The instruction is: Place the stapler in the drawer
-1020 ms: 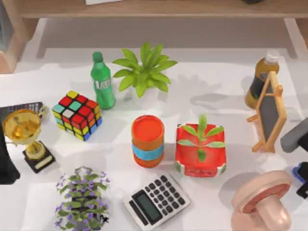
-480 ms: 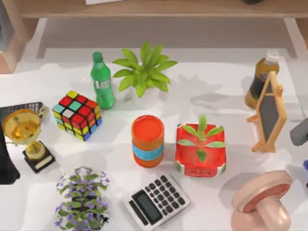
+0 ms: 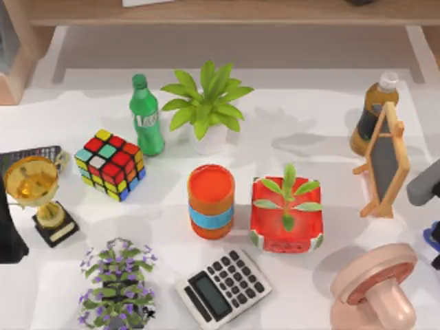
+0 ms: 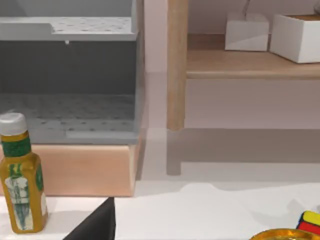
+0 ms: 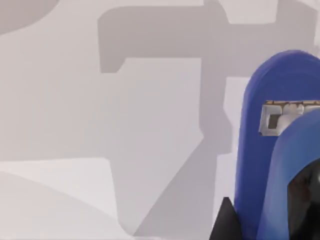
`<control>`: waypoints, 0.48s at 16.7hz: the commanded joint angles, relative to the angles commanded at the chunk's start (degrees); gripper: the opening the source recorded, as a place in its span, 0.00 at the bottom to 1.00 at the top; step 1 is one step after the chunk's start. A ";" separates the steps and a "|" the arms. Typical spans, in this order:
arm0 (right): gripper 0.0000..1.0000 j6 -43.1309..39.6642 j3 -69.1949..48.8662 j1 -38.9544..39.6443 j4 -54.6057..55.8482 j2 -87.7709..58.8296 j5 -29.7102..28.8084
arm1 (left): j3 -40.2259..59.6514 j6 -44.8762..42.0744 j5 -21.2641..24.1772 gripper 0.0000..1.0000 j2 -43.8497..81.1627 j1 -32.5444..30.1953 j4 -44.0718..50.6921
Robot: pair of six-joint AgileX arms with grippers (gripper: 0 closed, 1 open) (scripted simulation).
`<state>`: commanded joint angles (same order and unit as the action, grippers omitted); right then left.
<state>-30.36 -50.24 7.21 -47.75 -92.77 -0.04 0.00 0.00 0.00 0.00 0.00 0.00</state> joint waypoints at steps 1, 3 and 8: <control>0.00 0.00 0.00 0.00 0.00 0.00 0.00 | 0.00 0.00 0.00 1.00 0.00 0.00 0.00; 0.00 -0.63 -1.18 -1.30 -0.18 0.82 -0.23 | 0.00 0.00 0.00 1.00 0.00 0.00 0.00; 0.00 -4.54 -13.88 -5.95 0.37 4.37 0.36 | 0.00 0.00 0.00 1.00 0.00 0.00 0.00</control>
<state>-34.90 -64.12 1.26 -47.38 -88.39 0.31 0.00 0.00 0.00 0.00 0.00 0.00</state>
